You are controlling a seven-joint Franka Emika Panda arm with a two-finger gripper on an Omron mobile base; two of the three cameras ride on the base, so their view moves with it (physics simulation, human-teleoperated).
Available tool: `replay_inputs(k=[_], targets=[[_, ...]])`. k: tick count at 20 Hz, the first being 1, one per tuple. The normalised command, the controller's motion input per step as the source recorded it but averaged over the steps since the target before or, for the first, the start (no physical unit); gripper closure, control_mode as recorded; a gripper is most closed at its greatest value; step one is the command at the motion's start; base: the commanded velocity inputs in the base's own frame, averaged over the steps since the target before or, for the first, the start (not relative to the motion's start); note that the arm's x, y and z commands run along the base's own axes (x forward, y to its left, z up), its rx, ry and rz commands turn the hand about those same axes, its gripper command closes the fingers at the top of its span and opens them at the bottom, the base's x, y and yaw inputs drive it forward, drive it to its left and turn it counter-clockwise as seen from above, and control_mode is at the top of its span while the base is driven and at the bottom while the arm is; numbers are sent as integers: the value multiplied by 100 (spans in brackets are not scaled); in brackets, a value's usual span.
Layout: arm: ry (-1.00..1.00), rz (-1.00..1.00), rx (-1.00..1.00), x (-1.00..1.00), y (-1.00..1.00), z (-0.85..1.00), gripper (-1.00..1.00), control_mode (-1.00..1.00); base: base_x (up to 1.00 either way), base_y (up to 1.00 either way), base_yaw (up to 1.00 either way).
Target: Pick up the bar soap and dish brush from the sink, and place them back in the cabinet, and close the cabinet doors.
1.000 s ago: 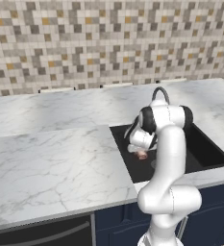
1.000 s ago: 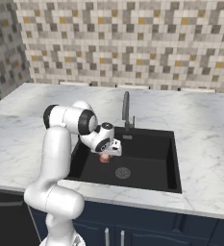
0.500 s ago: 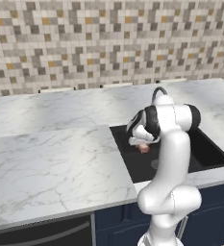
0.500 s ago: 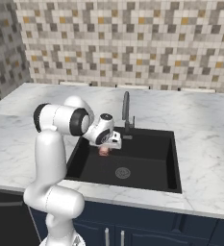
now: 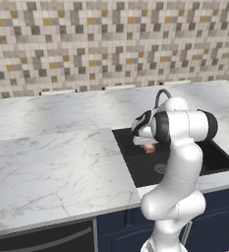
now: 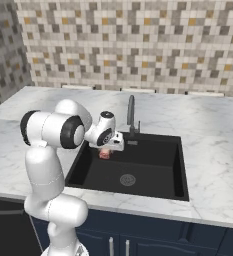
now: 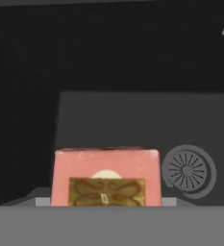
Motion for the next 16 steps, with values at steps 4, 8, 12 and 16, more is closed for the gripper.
replay_inputs(k=[4, 8, 12, 16], targets=[[0, 0, 0, -36, 16, 41, 100, -100, 0, 0, 0], [0, 0, -1, -25, 18, 53, 100, -100, 0, 0, 0], [0, 1, 0, -29, 9, 57, 100, -100, 0, 0, 0], [0, 3, 0, -39, 0, 55, 100, -100, 0, 0, 0]])
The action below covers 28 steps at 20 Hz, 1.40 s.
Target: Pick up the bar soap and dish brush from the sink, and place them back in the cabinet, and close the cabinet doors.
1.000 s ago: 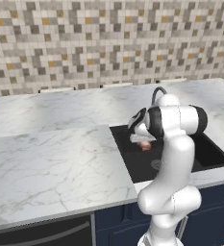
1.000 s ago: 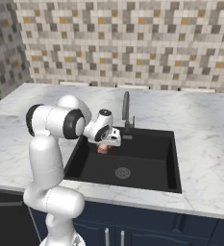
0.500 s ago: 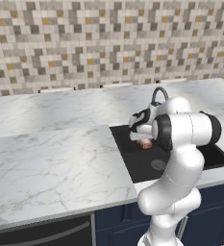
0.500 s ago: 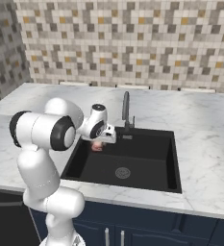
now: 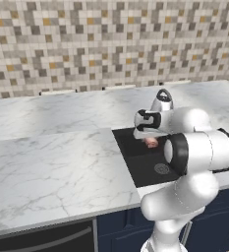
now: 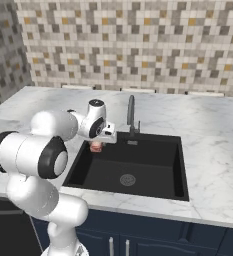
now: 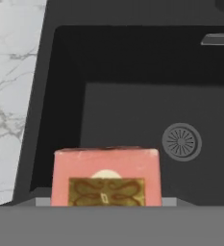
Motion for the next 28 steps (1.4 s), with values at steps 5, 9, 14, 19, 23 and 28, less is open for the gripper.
replay_inputs(k=[5, 9, 14, 19, 23, 28], targets=[[0, 2, 0, -42, 0, 57, 100, -100, 0, 0, 0], [0, 0, 0, -51, 0, 53, 100, -100, 0, 0, 0], [0, 0, -1, -60, 2, 52, 100, -100, 0, 0, 0], [-2, 0, -2, -65, 3, 45, 100, -100, 0, 0, 0], [-2, 0, -5, -53, 12, 47, 100, -100, 0, 0, 0], [-1, 0, -2, -43, 11, 52, 100, -100, 0, 0, 0]])
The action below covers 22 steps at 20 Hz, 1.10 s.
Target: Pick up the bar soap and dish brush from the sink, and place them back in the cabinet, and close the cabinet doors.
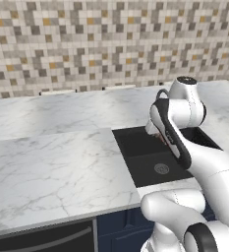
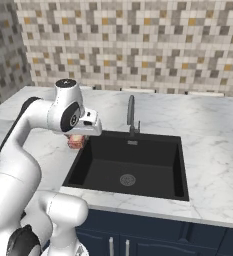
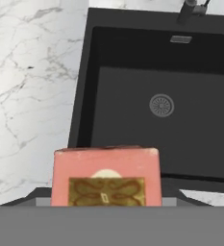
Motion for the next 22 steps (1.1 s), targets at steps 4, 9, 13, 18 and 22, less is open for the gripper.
replay_inputs(k=[4, 9, 13, 18, 22], targets=[[0, 0, 0, -37, 2, 53, 100, -100, 0, 0, 0], [0, 0, 0, -30, 0, 42, 100, -100, 0, 0, 0], [0, 0, 0, -26, 0, 32, 100, -100, 0, 0, 0], [-3, -2, 0, -38, 0, 14, 100, -100, 0, 0, 0], [-5, -3, 0, -39, 0, 2, 100, -100, 0, 0, 0]])
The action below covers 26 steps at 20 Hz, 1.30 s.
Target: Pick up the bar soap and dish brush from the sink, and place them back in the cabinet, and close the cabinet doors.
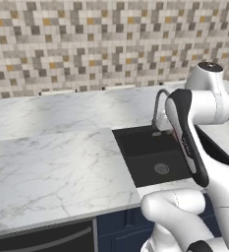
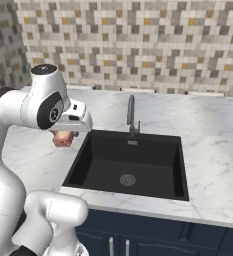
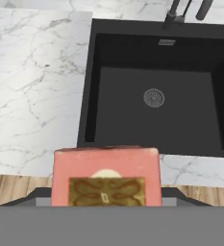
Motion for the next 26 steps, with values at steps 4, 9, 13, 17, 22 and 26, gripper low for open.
replay_inputs(k=[4, 9, 13, 17, 22, 26], targets=[[-7, -5, 0, -33, 0, 0, 100, -100, 0, 0, 0], [-7, -8, 0, -19, 0, 0, 100, -100, 0, 0, 0], [-1, -2, 0, -5, 0, 6, 100, -100, 0, 0, 0], [0, 0, 0, -1, 0, 1, 100, 100, -20, 0, 0], [0, 0, 0, 0, 0, 0, 100, 100, -60, 0, 8], [0, 0, 0, 0, 0, 0, 100, 100, -69, 10, 18]])
